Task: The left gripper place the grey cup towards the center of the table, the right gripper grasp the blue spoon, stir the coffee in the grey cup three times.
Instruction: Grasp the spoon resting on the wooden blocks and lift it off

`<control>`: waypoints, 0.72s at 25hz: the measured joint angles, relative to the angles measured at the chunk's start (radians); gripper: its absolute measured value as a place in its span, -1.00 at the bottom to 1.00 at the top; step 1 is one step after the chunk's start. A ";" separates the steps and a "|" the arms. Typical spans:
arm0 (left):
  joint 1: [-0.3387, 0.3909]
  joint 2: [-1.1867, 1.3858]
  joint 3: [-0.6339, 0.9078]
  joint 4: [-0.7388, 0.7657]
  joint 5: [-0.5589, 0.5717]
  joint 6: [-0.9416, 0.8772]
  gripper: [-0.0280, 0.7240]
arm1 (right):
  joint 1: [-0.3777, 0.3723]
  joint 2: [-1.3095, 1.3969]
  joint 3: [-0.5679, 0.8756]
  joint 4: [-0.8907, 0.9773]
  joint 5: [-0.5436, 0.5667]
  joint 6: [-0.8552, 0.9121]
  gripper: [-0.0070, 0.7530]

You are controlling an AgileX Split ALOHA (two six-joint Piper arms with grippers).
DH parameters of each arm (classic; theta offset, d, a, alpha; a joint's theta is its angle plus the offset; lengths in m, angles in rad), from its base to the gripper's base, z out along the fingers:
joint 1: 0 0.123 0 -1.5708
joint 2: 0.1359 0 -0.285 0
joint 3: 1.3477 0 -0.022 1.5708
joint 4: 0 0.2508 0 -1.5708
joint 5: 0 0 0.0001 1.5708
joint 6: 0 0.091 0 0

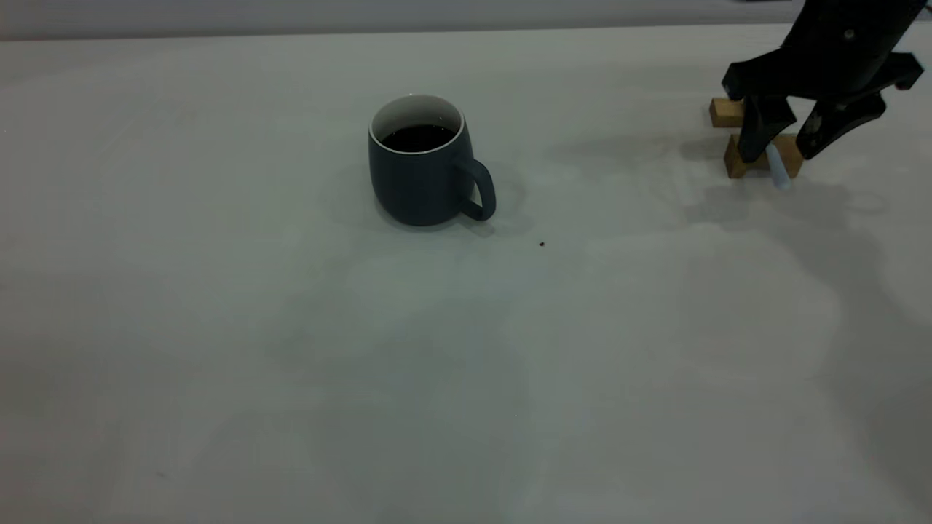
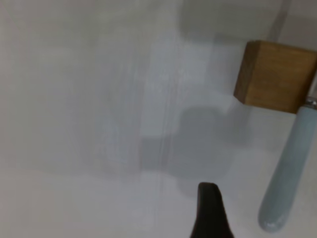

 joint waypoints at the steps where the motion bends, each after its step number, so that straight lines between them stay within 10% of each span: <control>1: 0.000 0.000 0.000 0.000 0.000 0.000 0.63 | 0.000 0.012 -0.012 0.000 0.009 0.000 0.54; 18: 0.000 0.000 0.000 0.000 0.000 0.000 0.63 | -0.003 0.081 -0.047 -0.156 0.026 0.124 0.54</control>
